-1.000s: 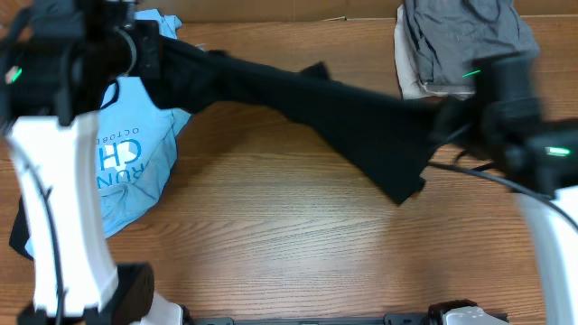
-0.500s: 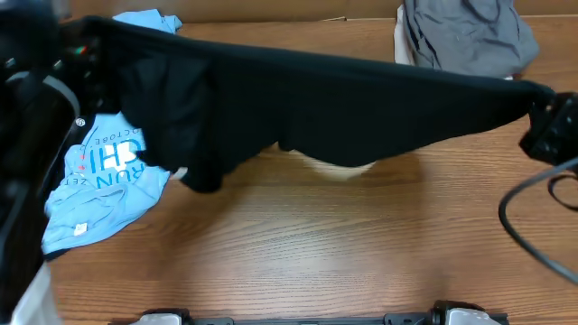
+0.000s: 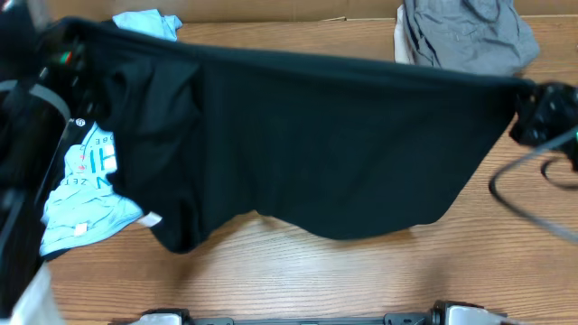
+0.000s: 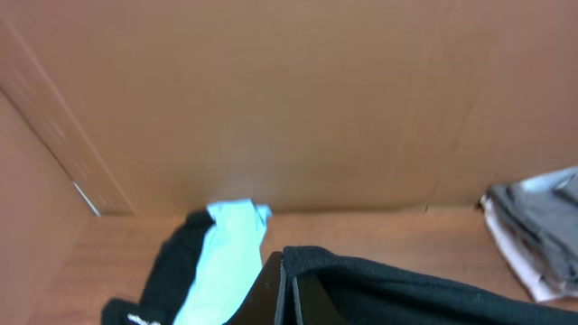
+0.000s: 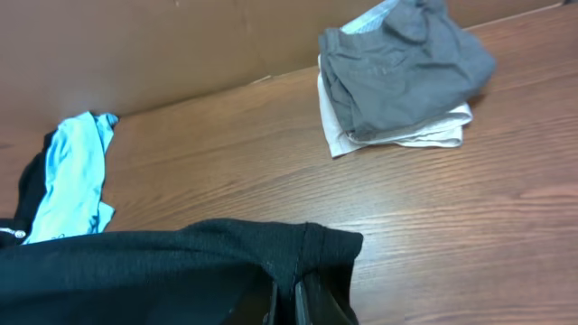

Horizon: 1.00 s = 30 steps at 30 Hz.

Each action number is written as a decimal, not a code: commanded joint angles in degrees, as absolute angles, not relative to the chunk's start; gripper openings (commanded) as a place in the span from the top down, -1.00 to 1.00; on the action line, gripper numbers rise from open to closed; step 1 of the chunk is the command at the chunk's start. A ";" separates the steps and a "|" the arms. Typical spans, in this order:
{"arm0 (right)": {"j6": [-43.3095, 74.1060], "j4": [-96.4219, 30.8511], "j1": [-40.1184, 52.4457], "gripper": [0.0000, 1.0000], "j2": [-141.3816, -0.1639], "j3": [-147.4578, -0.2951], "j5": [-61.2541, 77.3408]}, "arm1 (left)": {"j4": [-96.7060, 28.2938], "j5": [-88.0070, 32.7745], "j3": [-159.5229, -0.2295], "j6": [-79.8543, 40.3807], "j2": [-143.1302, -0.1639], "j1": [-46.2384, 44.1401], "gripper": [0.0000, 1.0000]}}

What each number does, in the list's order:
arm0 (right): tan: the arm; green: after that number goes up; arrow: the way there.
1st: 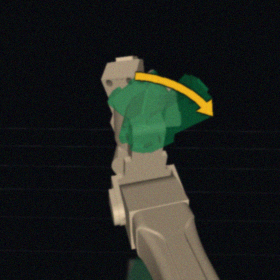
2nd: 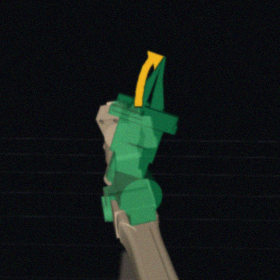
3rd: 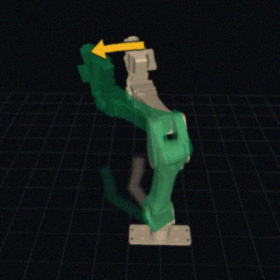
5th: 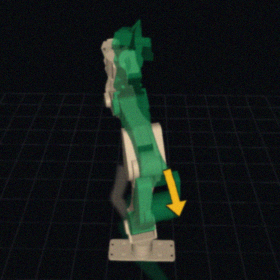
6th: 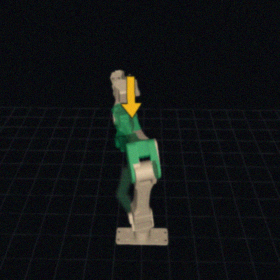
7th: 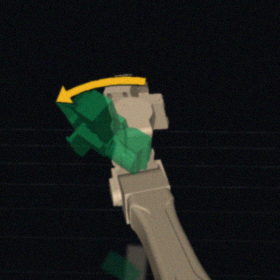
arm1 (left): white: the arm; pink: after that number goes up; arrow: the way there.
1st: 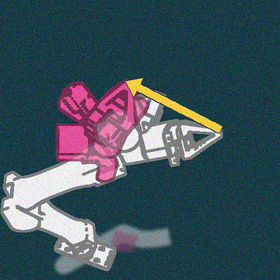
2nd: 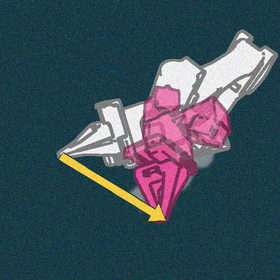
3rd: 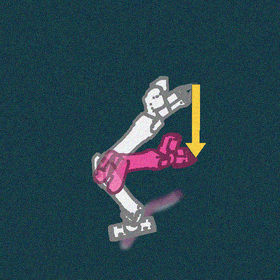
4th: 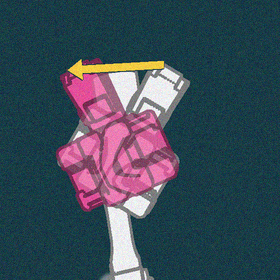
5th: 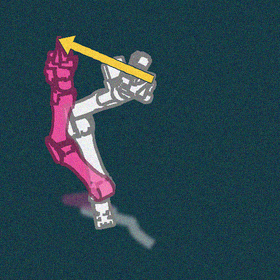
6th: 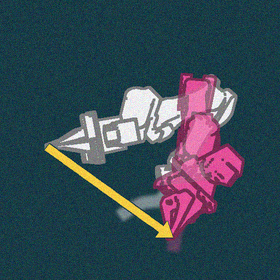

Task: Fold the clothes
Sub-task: 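Lift the black garment with both grippers and stretch it wide, then swing the held shirt forward and lay it flat on the table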

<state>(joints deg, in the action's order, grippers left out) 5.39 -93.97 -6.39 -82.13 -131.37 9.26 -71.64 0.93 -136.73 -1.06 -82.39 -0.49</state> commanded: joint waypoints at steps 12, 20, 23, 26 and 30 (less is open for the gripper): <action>2.57 -60.77 -5.23 0.93 -106.26 -132.09 11.31 | -46.28 3.18 -137.01 1.06 -107.74 0.73 0.92; 2.50 -42.28 -3.68 0.93 -106.37 -135.44 11.09 | -25.21 3.18 -140.14 2.09 -108.53 0.75 0.92; 1.61 -40.75 -3.68 0.93 -106.37 -136.42 11.40 | -23.86 3.18 -142.98 4.12 -108.53 0.73 0.92; 1.41 -41.36 -3.70 0.93 -106.67 -136.33 11.68 | -23.66 3.20 -143.48 5.65 -108.53 0.82 0.92; 0.91 -46.78 -3.68 0.92 -109.12 -136.11 12.14 | -31.40 3.14 -143.24 6.11 -109.01 1.43 0.92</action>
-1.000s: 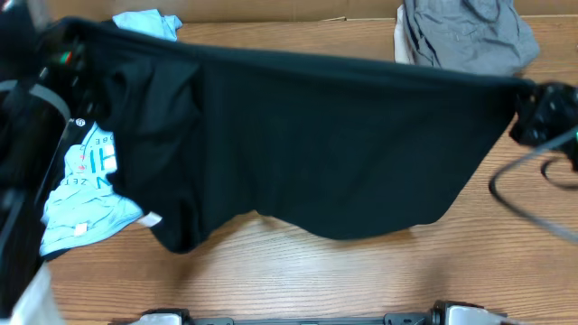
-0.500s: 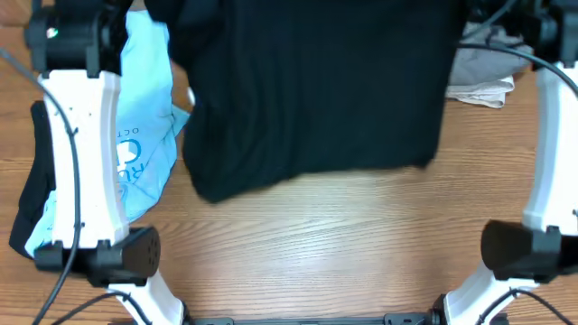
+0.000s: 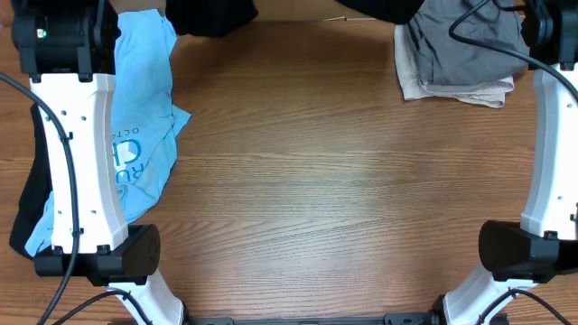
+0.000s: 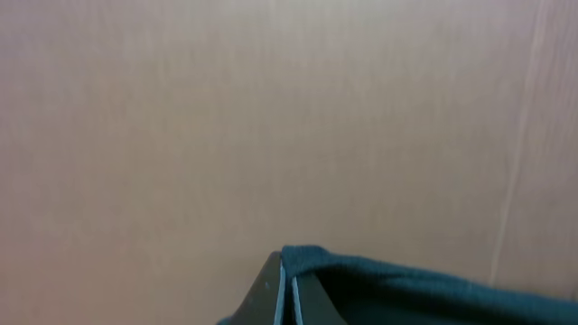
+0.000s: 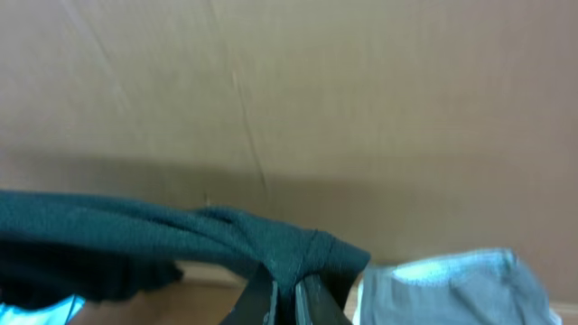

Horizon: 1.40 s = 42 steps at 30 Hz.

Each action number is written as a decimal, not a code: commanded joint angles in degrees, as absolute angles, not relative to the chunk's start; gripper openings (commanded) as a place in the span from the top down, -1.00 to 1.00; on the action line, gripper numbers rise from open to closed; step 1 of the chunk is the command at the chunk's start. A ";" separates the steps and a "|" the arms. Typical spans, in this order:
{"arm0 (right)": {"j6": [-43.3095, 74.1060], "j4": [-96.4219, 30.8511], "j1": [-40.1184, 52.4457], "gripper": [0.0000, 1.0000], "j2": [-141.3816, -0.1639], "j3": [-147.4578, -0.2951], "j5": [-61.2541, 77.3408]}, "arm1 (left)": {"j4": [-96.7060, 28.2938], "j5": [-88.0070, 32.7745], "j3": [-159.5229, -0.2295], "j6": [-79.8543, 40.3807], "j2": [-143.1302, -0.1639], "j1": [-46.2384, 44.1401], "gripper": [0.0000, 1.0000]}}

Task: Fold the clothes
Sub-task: 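Swing the held shirt forward and lay it flat on the table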

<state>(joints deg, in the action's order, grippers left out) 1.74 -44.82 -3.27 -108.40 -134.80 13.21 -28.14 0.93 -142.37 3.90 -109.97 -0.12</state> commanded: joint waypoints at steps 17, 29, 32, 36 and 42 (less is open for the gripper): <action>-3.01 -86.30 -3.60 0.92 -117.25 -136.11 16.80 | -81.12 -1.61 -142.61 2.55 -113.03 1.76 0.92; 0.30 -97.06 -3.60 0.92 -114.06 -135.50 14.74 | -96.82 -4.75 -141.36 1.50 -112.03 0.93 0.91; 1.98 -97.06 -3.38 0.92 -112.16 -133.73 14.13 | -96.82 -5.45 -138.72 1.26 -110.43 0.49 0.92; 2.76 -97.06 -2.79 0.92 -108.20 -127.85 12.84 | -96.82 -5.39 -130.13 1.26 -106.06 0.34 0.92; 5.26 -93.89 -1.08 0.92 -99.57 -111.33 10.81 | -95.83 -5.41 -115.98 0.67 -98.63 0.34 0.91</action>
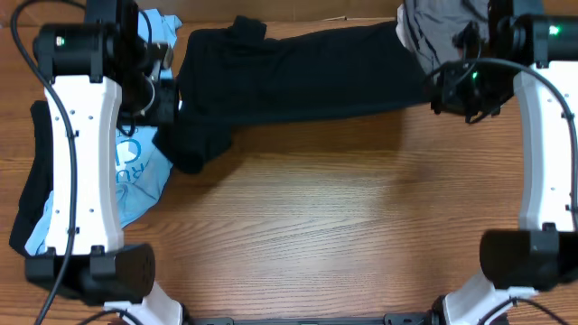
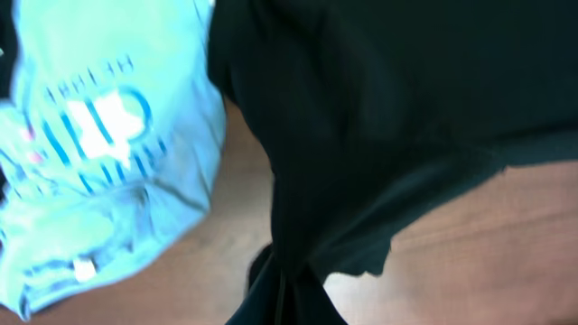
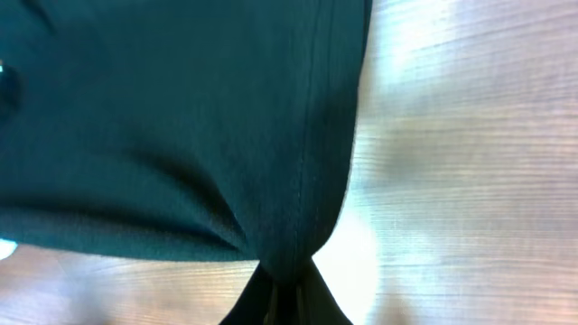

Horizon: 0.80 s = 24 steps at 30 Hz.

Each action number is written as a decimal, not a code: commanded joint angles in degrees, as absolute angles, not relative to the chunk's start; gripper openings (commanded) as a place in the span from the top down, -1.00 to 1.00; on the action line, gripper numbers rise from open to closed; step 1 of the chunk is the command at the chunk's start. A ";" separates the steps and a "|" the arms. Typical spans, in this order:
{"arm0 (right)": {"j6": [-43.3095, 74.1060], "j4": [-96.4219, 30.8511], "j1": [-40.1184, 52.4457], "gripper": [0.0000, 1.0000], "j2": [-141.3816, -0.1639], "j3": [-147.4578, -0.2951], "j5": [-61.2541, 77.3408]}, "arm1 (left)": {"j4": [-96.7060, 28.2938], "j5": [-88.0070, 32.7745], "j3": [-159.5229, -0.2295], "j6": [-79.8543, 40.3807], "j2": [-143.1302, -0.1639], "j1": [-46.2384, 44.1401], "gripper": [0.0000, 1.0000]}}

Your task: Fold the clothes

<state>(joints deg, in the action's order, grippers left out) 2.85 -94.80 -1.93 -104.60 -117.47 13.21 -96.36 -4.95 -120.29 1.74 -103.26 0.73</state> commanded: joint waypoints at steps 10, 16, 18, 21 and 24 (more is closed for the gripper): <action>12.38 -83.72 -1.34 0.92 -80.38 -75.09 10.33 | -90.96 -6.00 -95.09 -1.91 -89.41 -2.17 0.91; 16.10 -83.09 -1.34 0.92 -75.24 -63.92 10.57 | -86.17 -6.85 -82.74 -3.75 -88.01 -4.27 0.91; 17.98 -83.20 -1.34 0.92 -74.52 -63.35 11.05 | -84.79 -7.14 -79.53 -4.36 -87.99 -5.15 0.92; 20.93 -82.91 -1.34 0.92 -73.87 -63.35 11.18 | -82.74 -7.14 -76.55 -5.56 -87.99 -6.57 0.92; 22.26 -82.02 -1.34 0.92 -74.02 -63.33 11.20 | -79.83 -7.07 -76.01 -6.81 -87.99 -7.53 0.92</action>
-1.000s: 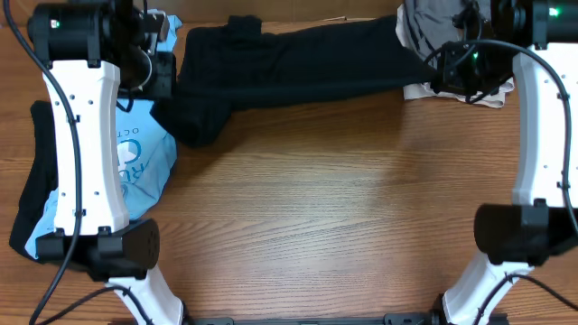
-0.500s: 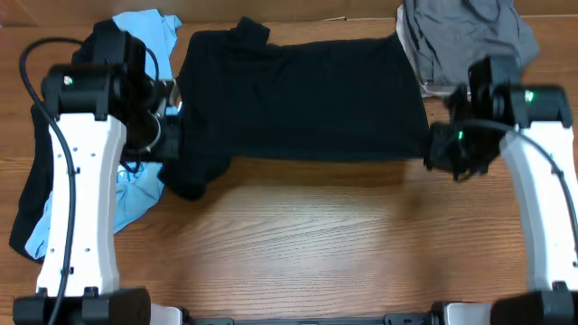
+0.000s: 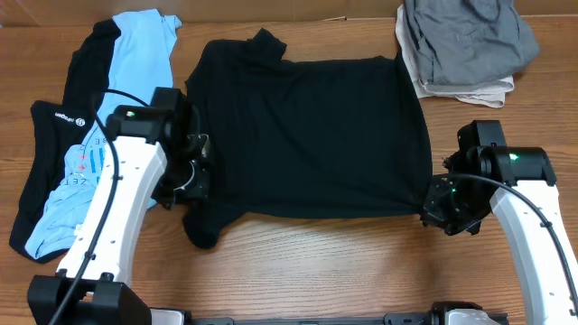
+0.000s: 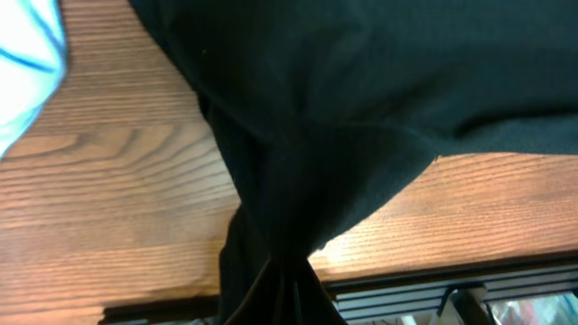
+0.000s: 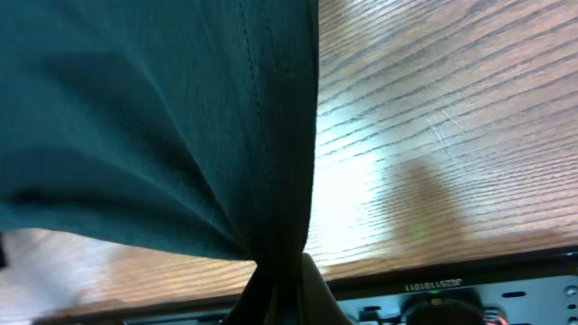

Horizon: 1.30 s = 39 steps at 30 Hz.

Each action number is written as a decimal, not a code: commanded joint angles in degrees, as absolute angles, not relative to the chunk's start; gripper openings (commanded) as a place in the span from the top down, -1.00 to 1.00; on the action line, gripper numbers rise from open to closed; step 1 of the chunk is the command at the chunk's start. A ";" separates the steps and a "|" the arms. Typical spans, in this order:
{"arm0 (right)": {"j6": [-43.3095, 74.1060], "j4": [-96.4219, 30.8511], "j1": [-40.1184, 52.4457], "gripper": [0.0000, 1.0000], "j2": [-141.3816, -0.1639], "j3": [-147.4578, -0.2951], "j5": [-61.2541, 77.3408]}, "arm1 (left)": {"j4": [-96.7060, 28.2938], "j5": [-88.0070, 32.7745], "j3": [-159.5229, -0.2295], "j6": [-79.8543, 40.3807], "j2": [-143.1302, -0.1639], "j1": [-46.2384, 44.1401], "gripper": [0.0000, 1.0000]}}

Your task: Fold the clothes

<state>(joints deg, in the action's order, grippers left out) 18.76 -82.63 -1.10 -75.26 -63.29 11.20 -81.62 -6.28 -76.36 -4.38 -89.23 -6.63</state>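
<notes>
A black T-shirt (image 3: 307, 135) lies spread flat on the wooden table (image 3: 298, 262), collar toward the far edge. My left gripper (image 3: 188, 181) is shut on the shirt's near left part, where the cloth bunches and a sleeve hangs toward the front edge. At the near right corner of the hem my right gripper (image 3: 435, 209) is shut on the cloth. In the left wrist view the black shirt (image 4: 298, 135) gathers into the gripper (image 4: 280, 302). The right wrist view shows the shirt hem (image 5: 271, 135) pinched in the gripper (image 5: 282, 293).
A light blue T-shirt (image 3: 99, 153) and black garments (image 3: 41, 181) lie heaped at the left. A folded grey and beige stack (image 3: 465, 41) sits at the far right corner. Cardboard walls (image 3: 271, 9) stand behind the table. The table's front edge (image 5: 452, 262) is close to both grippers.
Both grippers, still shut on the black shirt, have come from the far half of the table to the near half. The shirt, then a bunched band at the back, now lies spread flat.
At first the black shirt hung stretched between both shut grippers over the table. Then both grippers held it at the far edge by the cardboard wall. Later it lay as a band across the back. Now it is spread out toward the front.
</notes>
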 commanded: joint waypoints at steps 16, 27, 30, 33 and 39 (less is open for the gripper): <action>28.58 -84.95 -0.62 0.92 -73.97 -59.42 12.10 | -76.44 -5.08 -76.01 -10.72 -86.70 -7.60 0.92; 34.54 -88.66 0.05 0.92 -66.96 -58.89 10.59 | -79.24 -3.16 -75.99 -10.79 -77.01 -7.60 0.92; 35.20 -88.62 0.05 0.92 -64.93 -58.89 9.17 | -78.65 -2.26 -75.79 -10.79 -77.52 -7.60 0.91; 35.18 -88.36 0.05 0.92 -65.58 -58.87 9.08 | -76.93 -1.85 -75.33 -11.00 -78.02 -7.57 0.91; 32.56 -84.27 0.05 0.92 -71.50 -58.87 8.99 | -70.24 -1.02 -72.36 -12.25 -78.72 -7.55 0.92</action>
<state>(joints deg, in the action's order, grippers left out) 33.63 -85.93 -0.23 -68.84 -59.02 10.04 -72.55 -2.46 -74.24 -10.74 -77.87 -7.42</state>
